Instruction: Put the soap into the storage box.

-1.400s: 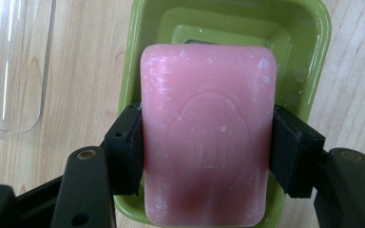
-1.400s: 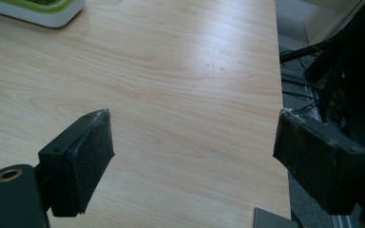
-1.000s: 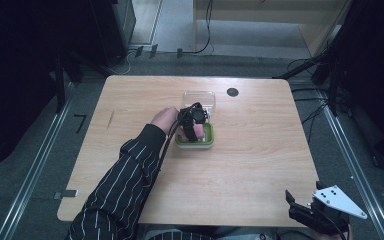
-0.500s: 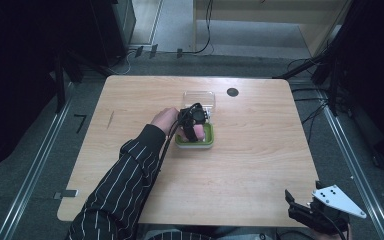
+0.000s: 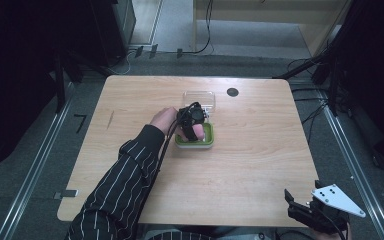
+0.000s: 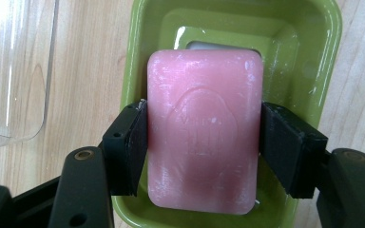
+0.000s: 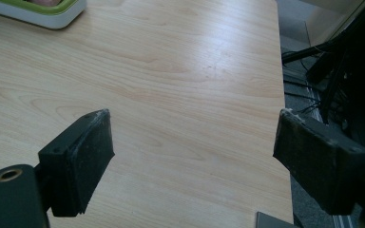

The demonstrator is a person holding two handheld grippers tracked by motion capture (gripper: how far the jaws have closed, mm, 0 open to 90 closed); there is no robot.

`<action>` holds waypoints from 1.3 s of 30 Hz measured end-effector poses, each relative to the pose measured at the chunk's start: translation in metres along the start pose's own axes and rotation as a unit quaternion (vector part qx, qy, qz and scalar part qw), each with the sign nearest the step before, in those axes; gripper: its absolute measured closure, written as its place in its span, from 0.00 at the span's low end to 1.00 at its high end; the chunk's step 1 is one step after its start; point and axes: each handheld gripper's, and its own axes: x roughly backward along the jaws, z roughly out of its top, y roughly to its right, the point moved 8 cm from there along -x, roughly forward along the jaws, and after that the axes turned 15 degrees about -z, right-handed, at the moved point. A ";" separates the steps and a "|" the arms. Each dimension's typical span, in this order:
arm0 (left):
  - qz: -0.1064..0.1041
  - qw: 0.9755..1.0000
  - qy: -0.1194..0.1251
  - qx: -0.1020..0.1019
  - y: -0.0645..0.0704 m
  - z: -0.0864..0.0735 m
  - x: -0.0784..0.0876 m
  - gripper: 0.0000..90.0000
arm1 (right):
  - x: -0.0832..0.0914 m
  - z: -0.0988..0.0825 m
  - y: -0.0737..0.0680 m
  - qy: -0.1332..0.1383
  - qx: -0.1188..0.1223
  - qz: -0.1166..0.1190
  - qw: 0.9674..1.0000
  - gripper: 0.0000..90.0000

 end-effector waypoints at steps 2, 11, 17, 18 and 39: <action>-0.001 1.000 0.004 0.002 0.001 0.000 0.001 0.41 | 0.000 0.000 0.000 0.000 -0.001 0.001 1.000 0.15; -0.015 0.999 0.021 0.026 0.005 -0.005 0.008 0.34 | -0.002 0.003 -0.004 0.001 0.004 0.006 1.000 0.15; -0.020 0.998 0.017 0.053 0.009 -0.011 0.012 0.20 | -0.004 0.006 -0.007 0.004 0.007 0.012 1.000 0.15; -0.021 0.998 0.014 0.055 0.010 -0.012 0.013 0.19 | -0.005 0.007 -0.008 0.004 0.006 0.013 1.000 0.15; -0.014 0.984 0.013 0.178 0.041 -0.061 0.029 0.01 | -0.015 0.021 -0.025 0.017 0.022 0.042 0.999 0.15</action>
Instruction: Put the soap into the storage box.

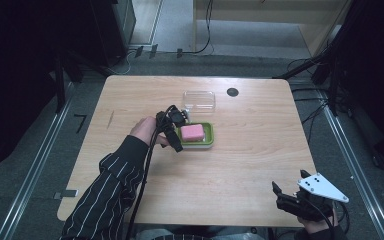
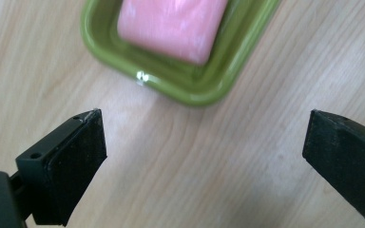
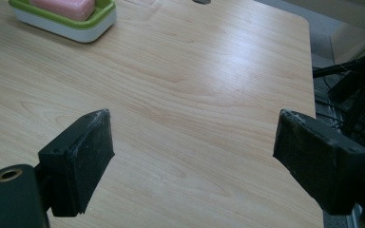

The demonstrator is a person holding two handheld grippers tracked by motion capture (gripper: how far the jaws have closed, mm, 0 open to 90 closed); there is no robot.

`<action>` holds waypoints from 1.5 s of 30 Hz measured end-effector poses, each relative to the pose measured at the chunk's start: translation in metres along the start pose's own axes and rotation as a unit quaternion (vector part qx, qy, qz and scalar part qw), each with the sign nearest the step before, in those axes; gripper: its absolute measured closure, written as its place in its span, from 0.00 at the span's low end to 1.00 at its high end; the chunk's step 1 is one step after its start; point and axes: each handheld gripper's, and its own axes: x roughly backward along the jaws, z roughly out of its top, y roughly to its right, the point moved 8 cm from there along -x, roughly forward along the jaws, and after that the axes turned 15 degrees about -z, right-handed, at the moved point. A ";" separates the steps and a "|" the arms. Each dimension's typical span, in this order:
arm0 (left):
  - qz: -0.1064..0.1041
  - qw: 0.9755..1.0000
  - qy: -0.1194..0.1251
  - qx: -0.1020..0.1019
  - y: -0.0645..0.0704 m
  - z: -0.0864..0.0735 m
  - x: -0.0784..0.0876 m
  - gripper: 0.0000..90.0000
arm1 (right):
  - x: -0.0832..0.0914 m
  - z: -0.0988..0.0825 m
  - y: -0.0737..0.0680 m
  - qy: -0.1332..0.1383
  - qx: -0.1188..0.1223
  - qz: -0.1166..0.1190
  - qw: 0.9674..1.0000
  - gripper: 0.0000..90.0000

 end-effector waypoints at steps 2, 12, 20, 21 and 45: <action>0.002 1.000 0.000 0.007 0.001 -0.005 0.001 0.01 | -0.001 0.001 -0.001 0.002 0.003 0.002 1.000 0.15; 0.001 0.999 -0.008 0.034 0.015 -0.033 -0.001 0.01 | -0.006 0.007 -0.008 0.006 0.012 0.015 1.000 0.15; 0.003 0.998 -0.005 0.059 0.022 -0.057 -0.003 0.01 | -0.008 0.010 -0.012 0.009 0.014 0.020 1.000 0.15; 0.004 0.998 -0.006 0.064 0.023 -0.060 -0.003 0.01 | -0.009 0.010 -0.012 0.009 0.015 0.021 1.000 0.15; 0.000 0.991 -0.013 0.130 0.050 -0.126 -0.021 0.01 | -0.015 0.018 -0.023 0.015 0.024 0.036 0.999 0.15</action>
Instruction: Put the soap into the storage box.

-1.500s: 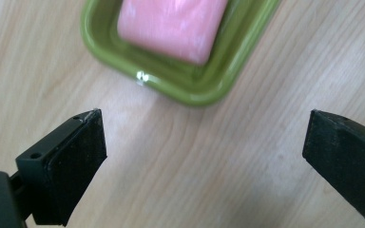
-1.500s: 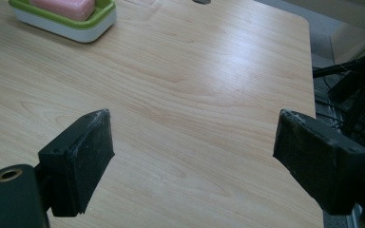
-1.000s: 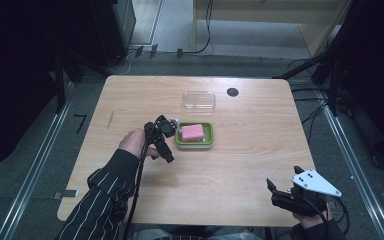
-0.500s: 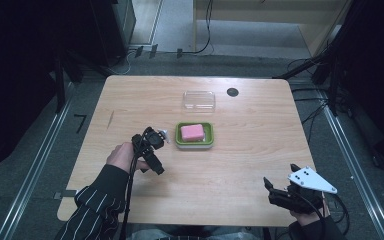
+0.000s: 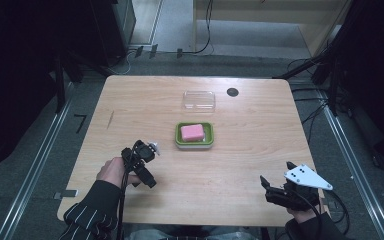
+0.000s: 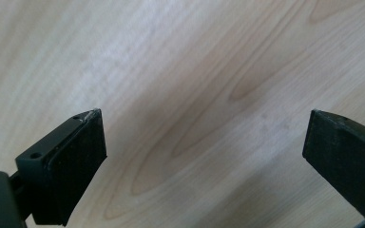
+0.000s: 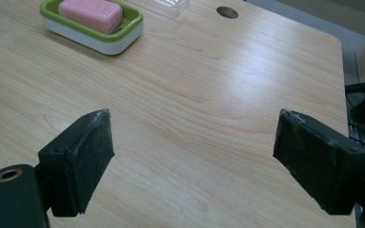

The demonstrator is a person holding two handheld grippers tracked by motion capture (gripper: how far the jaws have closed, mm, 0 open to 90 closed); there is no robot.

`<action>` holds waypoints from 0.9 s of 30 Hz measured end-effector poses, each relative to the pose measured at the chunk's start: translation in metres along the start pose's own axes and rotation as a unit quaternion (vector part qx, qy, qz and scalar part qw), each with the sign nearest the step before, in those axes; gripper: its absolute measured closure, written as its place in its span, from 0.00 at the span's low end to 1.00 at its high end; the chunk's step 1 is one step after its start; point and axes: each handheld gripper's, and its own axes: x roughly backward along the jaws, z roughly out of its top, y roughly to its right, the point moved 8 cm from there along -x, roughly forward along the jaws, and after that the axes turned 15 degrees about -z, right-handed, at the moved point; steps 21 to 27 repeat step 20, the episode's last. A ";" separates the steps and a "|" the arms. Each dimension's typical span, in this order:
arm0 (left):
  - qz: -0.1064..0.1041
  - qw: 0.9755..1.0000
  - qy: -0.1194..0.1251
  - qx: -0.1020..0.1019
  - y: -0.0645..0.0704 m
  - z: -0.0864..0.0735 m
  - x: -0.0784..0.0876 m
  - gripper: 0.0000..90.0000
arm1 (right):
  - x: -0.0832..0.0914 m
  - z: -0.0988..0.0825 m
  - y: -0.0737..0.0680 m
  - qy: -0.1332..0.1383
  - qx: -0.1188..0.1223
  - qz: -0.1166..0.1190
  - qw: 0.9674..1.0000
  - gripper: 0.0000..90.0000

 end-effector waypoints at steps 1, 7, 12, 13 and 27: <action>0.001 1.000 -0.003 0.001 0.000 -0.003 -0.001 0.01 | 0.000 0.000 0.000 0.000 0.001 0.002 1.000 0.15; -0.004 1.000 -0.006 0.018 0.001 -0.021 -0.009 0.01 | 0.000 0.001 -0.001 0.001 -0.001 0.003 1.000 0.15; -0.006 1.000 -0.003 0.024 0.005 -0.032 -0.011 0.01 | -0.001 0.001 -0.001 0.001 -0.001 0.003 1.000 0.15; -0.005 1.000 -0.001 0.025 0.005 -0.033 -0.012 0.01 | -0.001 0.001 -0.001 0.001 -0.001 0.004 1.000 0.15; -0.013 0.999 -0.005 0.028 0.002 -0.036 -0.016 0.01 | -0.001 0.000 0.000 0.000 -0.003 0.002 1.000 0.15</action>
